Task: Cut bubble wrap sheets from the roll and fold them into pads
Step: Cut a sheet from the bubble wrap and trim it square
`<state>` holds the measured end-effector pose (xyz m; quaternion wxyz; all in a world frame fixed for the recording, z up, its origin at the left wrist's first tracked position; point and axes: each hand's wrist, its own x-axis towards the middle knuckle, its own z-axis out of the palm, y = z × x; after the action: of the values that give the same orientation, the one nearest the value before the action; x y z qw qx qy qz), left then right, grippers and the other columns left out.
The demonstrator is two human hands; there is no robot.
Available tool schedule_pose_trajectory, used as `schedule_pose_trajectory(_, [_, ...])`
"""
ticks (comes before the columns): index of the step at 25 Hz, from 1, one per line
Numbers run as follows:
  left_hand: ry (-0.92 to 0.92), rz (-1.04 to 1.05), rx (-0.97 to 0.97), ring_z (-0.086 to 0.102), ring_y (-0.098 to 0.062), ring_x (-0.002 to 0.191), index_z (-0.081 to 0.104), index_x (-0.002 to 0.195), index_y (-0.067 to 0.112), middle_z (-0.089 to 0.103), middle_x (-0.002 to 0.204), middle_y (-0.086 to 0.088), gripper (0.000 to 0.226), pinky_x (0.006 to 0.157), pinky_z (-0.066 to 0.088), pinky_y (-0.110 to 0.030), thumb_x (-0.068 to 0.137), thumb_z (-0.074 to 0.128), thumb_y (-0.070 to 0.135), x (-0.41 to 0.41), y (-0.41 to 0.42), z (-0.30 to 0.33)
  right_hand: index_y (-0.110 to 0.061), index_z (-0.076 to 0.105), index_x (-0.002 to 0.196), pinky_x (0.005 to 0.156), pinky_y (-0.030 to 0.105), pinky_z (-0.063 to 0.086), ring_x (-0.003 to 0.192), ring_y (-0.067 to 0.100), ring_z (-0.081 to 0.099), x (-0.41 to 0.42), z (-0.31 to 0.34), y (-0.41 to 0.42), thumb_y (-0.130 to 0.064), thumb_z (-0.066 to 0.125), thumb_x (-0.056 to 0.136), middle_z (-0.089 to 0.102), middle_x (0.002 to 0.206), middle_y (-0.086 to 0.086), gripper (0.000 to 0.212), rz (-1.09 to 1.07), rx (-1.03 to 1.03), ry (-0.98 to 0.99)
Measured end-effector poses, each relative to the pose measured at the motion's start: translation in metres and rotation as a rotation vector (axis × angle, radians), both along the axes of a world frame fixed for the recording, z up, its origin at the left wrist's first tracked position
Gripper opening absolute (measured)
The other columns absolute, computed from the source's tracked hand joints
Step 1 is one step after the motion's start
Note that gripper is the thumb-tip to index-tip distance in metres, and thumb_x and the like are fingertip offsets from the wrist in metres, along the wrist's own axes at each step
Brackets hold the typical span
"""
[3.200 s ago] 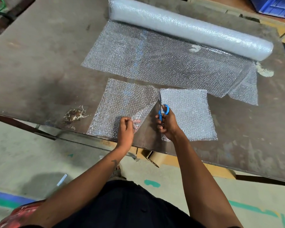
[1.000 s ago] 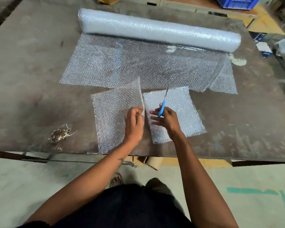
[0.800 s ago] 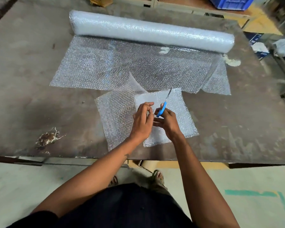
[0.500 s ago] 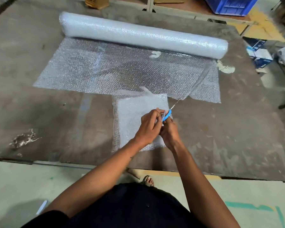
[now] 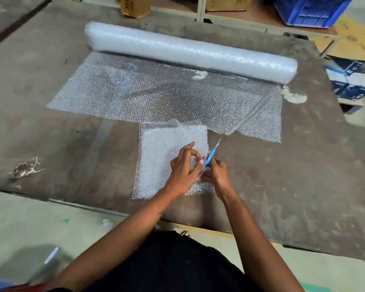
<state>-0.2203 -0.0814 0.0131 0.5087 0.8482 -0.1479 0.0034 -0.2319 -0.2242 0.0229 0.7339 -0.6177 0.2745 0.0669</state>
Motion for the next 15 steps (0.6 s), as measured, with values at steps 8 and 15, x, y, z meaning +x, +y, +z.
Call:
schedule_pose_trajectory(8, [0.483,0.812,0.431,0.034,-0.038,0.140,0.034,0.150,0.012,0.034,0.152,-0.021,0.087,0.106,0.029,-0.055,0.086,0.073,0.057,0.029,0.073,-0.011,-0.012,0.077,0.078,0.066,0.059,0.064,0.055,0.021,0.059,0.019,-0.004,-0.015,-0.058,0.082,0.088,0.073,0.072,0.012,0.047,-0.044,-0.230,0.029])
schedule_pose_trajectory(15, [0.665,0.738,0.489,0.041,-0.043,0.141,0.042,0.153,0.005,0.049,0.152,-0.021,0.088,0.113,0.029,-0.058,0.093,0.064,0.066,0.037,0.112,-0.021,-0.009,0.069,0.069,0.053,0.030,0.047,0.043,0.019,0.051,0.034,0.006,-0.034,-0.066,0.087,0.077,0.063,0.054,0.001,0.060,0.077,-0.560,0.122])
